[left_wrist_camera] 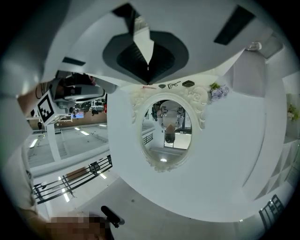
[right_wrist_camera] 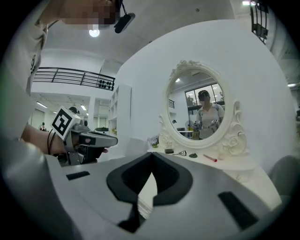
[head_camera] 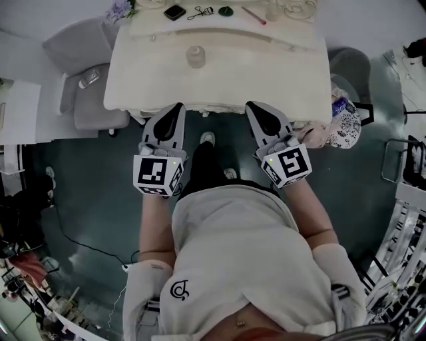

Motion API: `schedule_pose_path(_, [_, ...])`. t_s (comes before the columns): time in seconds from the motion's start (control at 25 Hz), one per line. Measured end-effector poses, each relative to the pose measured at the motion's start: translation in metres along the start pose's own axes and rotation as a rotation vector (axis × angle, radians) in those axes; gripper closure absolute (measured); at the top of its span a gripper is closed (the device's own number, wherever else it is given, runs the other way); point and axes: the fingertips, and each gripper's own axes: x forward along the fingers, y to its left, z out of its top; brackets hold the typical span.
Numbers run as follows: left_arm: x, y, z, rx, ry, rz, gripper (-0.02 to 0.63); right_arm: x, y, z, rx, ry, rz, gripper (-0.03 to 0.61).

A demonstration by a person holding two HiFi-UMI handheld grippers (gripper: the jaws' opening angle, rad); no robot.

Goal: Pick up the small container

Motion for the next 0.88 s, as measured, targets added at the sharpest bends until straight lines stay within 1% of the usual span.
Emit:
schedule_pose_path(0.12, [0.033, 0.022, -0.004, 0.009, 0.010, -0.053, 0.601, 0.034, -0.010, -0.003, 0.013, 0.015, -0.006, 0.572])
schedule_pose_path(0.24, [0.064, 0.045, -0.013, 0.044, 0.024, -0.117, 0.601, 0.072, -0.020, -0.009, 0.023, 0.023, -0.016, 0.572])
schedule_pose_path(0.32, [0.085, 0.062, -0.021, 0.059, 0.029, -0.140, 0.601, 0.098, -0.028, -0.017, 0.030, 0.030, -0.028, 0.572])
schedule_pose_path(0.48, [0.122, 0.095, -0.035, 0.023, 0.039, -0.141, 0.601, 0.137, -0.045, -0.035, 0.066, 0.050, -0.061, 0.572])
schedule_pose_path(0.68, [0.160, 0.103, -0.062, -0.013, 0.041, -0.231, 0.597, 0.167, -0.069, -0.064, 0.110, 0.107, -0.095, 0.572])
schedule_pose_path(0.72, [0.165, 0.102, -0.068, -0.020, 0.047, -0.250, 0.575, 0.171, -0.071, -0.069, 0.115, 0.117, -0.098, 0.572])
schedule_pose_path(0.84, [0.180, 0.099, -0.082, -0.006, 0.068, -0.299, 0.430, 0.183, -0.077, -0.079, 0.117, 0.144, -0.100, 0.572])
schedule_pose_path(0.88, [0.185, 0.098, -0.087, 0.006, 0.078, -0.311, 0.403, 0.186, -0.079, -0.083, 0.121, 0.151, -0.103, 0.572])
